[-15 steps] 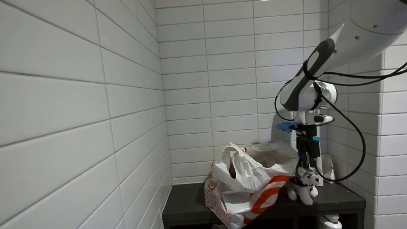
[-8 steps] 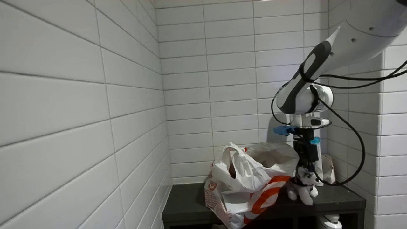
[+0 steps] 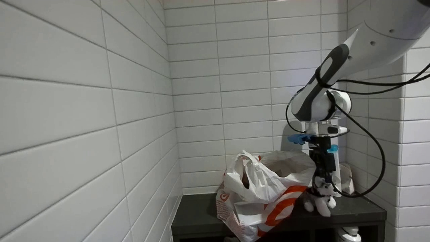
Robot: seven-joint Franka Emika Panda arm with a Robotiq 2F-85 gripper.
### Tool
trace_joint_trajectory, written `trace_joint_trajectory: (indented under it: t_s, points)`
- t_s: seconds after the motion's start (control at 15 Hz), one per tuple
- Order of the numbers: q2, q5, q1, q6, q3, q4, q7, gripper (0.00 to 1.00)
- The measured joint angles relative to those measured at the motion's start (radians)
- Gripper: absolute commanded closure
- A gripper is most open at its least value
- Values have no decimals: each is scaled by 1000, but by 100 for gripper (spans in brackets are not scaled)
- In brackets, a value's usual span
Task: Put the dog plush toy in the plastic bag.
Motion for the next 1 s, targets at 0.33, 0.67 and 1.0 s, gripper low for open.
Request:
trace_joint_trajectory:
  t_s: [0.33, 0.67, 1.0]
  points:
    - [22, 9, 0, -1, 10, 0, -9, 16]
    - [44, 36, 0, -2, 19, 3, -31, 56]
    - [44, 53, -2, -3, 19, 13, -43, 78]
